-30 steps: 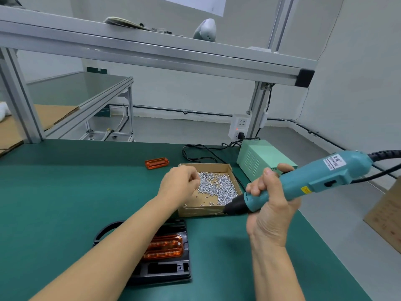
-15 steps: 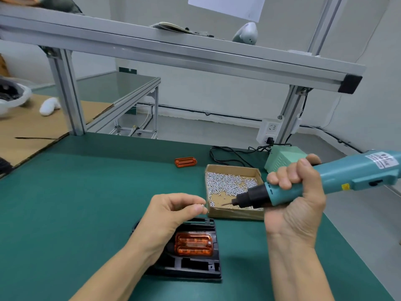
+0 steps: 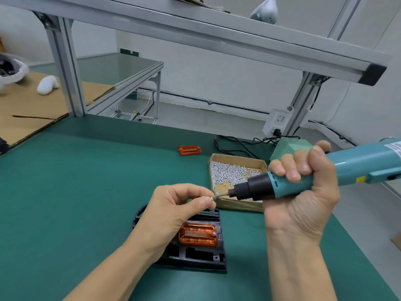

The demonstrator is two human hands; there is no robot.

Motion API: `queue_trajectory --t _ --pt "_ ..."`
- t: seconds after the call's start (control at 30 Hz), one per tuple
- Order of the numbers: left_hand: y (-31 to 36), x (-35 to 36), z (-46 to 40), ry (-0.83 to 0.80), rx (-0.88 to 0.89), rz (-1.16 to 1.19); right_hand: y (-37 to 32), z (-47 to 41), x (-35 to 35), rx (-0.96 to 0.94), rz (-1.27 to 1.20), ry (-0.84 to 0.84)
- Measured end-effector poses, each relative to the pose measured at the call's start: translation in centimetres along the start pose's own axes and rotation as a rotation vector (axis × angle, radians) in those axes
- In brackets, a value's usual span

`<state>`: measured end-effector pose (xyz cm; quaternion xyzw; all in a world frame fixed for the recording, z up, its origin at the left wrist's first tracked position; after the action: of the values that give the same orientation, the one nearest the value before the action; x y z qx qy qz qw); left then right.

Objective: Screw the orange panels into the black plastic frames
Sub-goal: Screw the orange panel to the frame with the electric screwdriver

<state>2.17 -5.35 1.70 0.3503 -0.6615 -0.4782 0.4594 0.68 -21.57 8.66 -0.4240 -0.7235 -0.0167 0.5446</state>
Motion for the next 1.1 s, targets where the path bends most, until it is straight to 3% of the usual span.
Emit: queue_trajectory --t 0.5,0.83,1.1 --pt "0.3 0.1 0.2 -0.007 0.035 0.005 0.2 0.2 0.0 -0.017 0.051 -0.008" --pt "-0.1 0.2 0.2 -0.016 0.074 -0.106 0.6 0.5 0.0 -0.069 0.090 -0.108" --pt "0.9 -0.3 0.4 -0.010 0.069 -0.247 0.9 0.3 -0.6 -0.020 0.076 -0.076"
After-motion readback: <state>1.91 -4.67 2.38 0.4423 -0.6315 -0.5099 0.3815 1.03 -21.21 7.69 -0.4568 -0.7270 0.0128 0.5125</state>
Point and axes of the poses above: each hand's wrist, its own z-axis away from the middle knuckle, its own x-axis out of the palm, y = z × x, the point moved 2 cm from there along -z, towards the middle knuckle, and after that the axes turned 1 degree about z, right-handed, at the moved point
